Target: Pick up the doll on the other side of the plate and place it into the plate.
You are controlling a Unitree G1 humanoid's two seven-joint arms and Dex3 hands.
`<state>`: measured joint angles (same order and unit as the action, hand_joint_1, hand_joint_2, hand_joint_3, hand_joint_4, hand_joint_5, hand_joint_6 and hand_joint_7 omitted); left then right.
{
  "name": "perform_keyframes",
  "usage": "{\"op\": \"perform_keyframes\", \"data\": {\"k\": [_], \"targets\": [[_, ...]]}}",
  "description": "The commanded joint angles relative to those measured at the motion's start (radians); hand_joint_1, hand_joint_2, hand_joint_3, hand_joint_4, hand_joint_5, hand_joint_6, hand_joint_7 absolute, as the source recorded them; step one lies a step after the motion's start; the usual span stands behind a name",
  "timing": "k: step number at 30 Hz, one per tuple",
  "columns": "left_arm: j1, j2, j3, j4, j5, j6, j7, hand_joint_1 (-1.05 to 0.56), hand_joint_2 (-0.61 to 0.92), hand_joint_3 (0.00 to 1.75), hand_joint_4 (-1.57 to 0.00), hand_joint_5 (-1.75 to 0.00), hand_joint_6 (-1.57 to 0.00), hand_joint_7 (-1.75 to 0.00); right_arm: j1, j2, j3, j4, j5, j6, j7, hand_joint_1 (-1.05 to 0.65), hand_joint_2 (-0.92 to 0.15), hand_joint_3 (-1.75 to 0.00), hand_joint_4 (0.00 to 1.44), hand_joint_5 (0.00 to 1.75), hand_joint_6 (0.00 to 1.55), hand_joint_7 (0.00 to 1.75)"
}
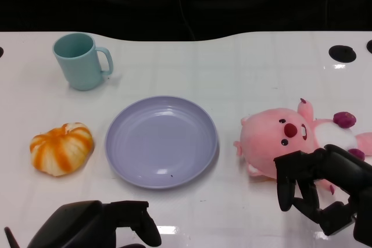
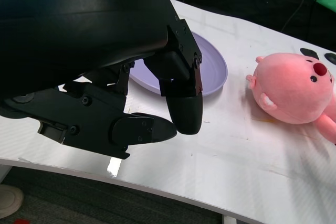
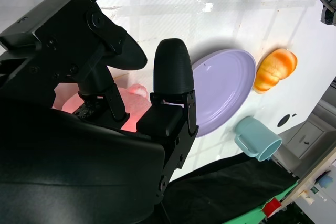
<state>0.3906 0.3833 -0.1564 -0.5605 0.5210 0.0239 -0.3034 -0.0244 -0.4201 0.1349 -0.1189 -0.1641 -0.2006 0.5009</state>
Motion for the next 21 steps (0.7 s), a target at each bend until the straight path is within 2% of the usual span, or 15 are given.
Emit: {"op": "perform_keyframes", "data": {"k": [1, 21], "targets": [[-0.001, 0.016, 0.005, 0.006, 0.003, -0.007, -0.002, -0.27, 0.92, 0.41, -0.61, -1.65, -0.71, -0.96, -0.005, -0.013, -0.002, 0.007, 0.002, -0.010, -0.005, -0.07, -0.39, -1.31, 0.84, 1.75, 0.75, 1.48], [-0.002, 0.015, 0.005, 0.007, 0.003, -0.005, -0.006, -0.27, 0.92, 0.40, -0.62, -1.64, -0.71, -0.95, -0.008, -0.016, -0.001, 0.000, -0.010, 0.007, -0.001, -0.06, -0.39, -1.31, 0.83, 1.75, 0.75, 1.47]]}}
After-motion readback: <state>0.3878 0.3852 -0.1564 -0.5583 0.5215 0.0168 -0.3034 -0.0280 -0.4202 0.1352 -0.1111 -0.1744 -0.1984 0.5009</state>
